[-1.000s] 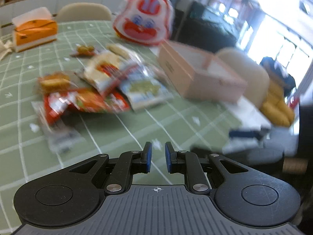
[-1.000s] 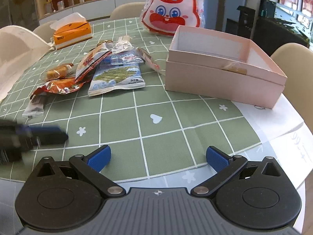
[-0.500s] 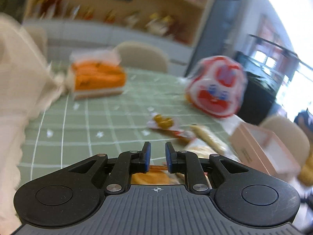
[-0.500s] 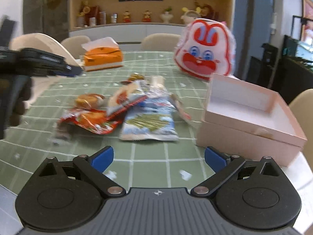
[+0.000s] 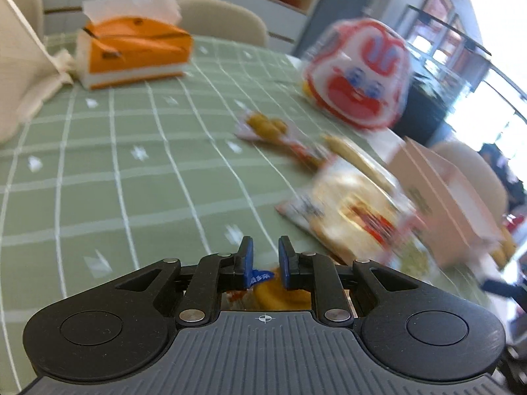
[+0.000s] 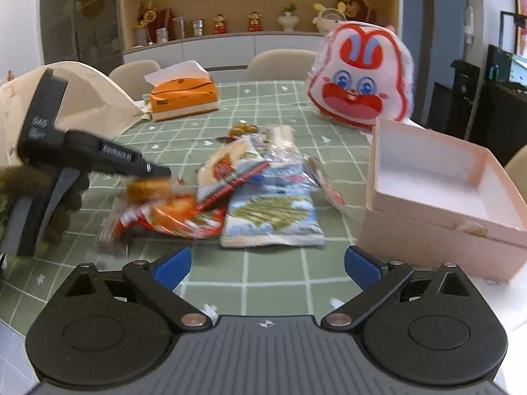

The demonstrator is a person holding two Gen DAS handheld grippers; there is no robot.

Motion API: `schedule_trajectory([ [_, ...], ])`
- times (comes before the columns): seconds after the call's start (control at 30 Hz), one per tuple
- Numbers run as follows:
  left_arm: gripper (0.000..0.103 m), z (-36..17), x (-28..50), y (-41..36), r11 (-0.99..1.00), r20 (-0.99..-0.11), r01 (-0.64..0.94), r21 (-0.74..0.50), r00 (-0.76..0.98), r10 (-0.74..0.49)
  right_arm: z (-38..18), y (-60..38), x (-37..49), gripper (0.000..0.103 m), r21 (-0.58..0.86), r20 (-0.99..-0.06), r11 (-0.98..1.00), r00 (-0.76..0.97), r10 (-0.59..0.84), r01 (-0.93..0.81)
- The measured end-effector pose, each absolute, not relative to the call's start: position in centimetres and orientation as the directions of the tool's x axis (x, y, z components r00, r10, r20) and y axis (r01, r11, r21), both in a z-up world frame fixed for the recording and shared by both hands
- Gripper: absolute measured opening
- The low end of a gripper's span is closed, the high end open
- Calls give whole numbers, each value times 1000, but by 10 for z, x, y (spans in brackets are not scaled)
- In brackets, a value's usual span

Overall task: Organize snacks
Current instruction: 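Reach the left tool into the snack pile and grasp the clear biscuit packet, then grasp the wrapped round bun with the right tool while the left tool lifts the biscuit packet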

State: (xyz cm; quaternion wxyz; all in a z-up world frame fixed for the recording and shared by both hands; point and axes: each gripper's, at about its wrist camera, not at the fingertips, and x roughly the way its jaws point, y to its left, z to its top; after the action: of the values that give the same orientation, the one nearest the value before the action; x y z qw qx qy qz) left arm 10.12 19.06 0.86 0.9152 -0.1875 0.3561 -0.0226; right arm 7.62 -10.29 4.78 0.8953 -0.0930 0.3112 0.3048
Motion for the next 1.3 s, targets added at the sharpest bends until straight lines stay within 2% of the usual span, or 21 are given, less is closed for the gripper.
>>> schedule_trajectory([
  [0.1, 20, 6, 88, 178, 926, -645, -38, -375, 728, -231, 46, -86, 78, 100, 68, -613, 772, 585, 532, -632],
  [0.27, 20, 10, 69, 169, 902, -657, -3, -432, 686, -313, 38, -60, 64, 89, 174, -637, 678, 443, 630, -714],
  [0.33, 20, 15, 64, 168, 911, -678, -44, -409, 683, -272, 37, -51, 51, 82, 187, -638, 635, 399, 658, -749],
  [0.47, 20, 27, 56, 168, 942, -694, -108, -317, 704, -152, 40, -36, 27, 80, 160, -635, 617, 398, 662, -771],
  [0.5, 20, 29, 54, 168, 949, -694, -111, -294, 707, -132, 41, -34, 25, 74, 166, -633, 621, 400, 663, -766],
  [0.53, 20, 31, 52, 167, 954, -693, -108, -278, 711, -122, 42, -31, 22, 70, 161, -632, 632, 412, 656, -758],
  [0.67, 20, 28, 52, 164, 951, -685, -54, -306, 706, -180, 41, -22, 15, 70, 164, -641, 601, 379, 667, -782],
  [0.77, 20, 28, 51, 164, 951, -677, -49, -306, 713, -182, 32, -8, -1, 67, 57, -661, 598, 419, 622, -799],
  [0.83, 20, 28, 51, 165, 946, -673, -45, -321, 714, -194, 30, -2, -14, 57, -58, -660, 587, 472, 585, -807],
  [0.87, 20, 28, 51, 165, 945, -672, -44, -323, 714, -196, 30, -3, -19, 57, -99, -653, 582, 494, 574, -807],
  [1.0, 20, 26, 50, 163, 947, -674, -36, -318, 711, -199, 34, -19, -16, 41, -108, -651, 606, 517, 555, -788],
  [1.13, 20, 26, 50, 161, 947, -671, -18, -320, 710, -213, 32, -47, -5, 41, -136, -648, 672, 578, 496, -728],
  [1.3, 20, 27, 49, 154, 951, -672, 11, -310, 704, -228, 34, -80, 8, 41, -93, -642, 724, 597, 481, -683],
])
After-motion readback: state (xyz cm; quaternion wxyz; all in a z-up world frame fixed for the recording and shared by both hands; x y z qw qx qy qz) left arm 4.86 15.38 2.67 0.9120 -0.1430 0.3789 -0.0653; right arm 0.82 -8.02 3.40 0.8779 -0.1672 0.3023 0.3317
